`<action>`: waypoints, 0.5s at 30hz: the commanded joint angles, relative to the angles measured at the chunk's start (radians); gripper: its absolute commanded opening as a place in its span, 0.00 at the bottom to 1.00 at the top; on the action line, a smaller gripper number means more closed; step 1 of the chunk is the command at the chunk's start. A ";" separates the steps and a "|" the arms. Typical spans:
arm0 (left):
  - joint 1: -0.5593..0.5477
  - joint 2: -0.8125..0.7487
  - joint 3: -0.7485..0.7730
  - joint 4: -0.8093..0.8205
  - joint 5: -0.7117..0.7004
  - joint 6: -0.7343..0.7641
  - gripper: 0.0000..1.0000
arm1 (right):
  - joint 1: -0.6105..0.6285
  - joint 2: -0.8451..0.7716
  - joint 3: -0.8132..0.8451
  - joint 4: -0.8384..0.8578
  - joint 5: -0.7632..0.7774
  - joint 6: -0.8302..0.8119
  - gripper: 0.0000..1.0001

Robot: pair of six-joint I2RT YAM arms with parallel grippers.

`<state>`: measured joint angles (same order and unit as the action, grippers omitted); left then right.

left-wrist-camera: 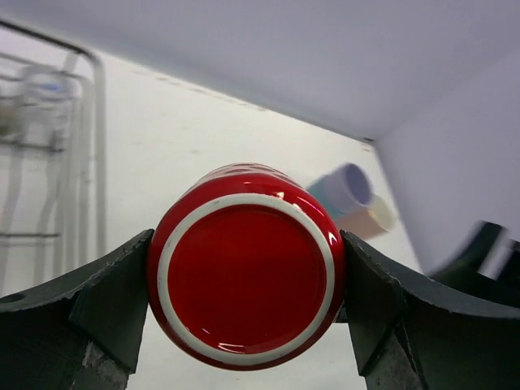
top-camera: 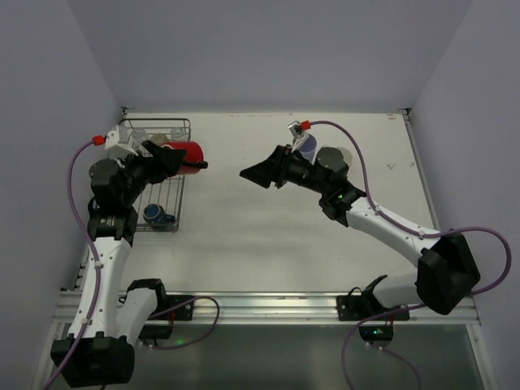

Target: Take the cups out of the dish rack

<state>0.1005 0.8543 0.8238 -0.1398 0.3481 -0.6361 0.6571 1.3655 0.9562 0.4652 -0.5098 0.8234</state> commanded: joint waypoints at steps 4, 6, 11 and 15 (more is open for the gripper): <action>-0.073 -0.086 -0.142 0.509 0.388 -0.221 0.04 | 0.048 -0.069 -0.129 0.171 0.192 0.209 0.75; -0.084 -0.106 -0.156 0.551 0.411 -0.235 0.04 | 0.058 -0.080 -0.151 0.191 0.221 0.249 0.75; -0.142 -0.182 -0.216 0.606 0.463 -0.266 0.03 | 0.085 -0.106 -0.211 0.314 0.203 0.307 0.75; -0.153 -0.213 -0.261 0.658 0.485 -0.306 0.03 | 0.107 -0.094 -0.185 0.317 0.163 0.316 0.75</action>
<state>-0.0437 0.6727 0.5728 0.3481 0.7792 -0.8619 0.7475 1.2930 0.7460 0.6765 -0.3511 1.1095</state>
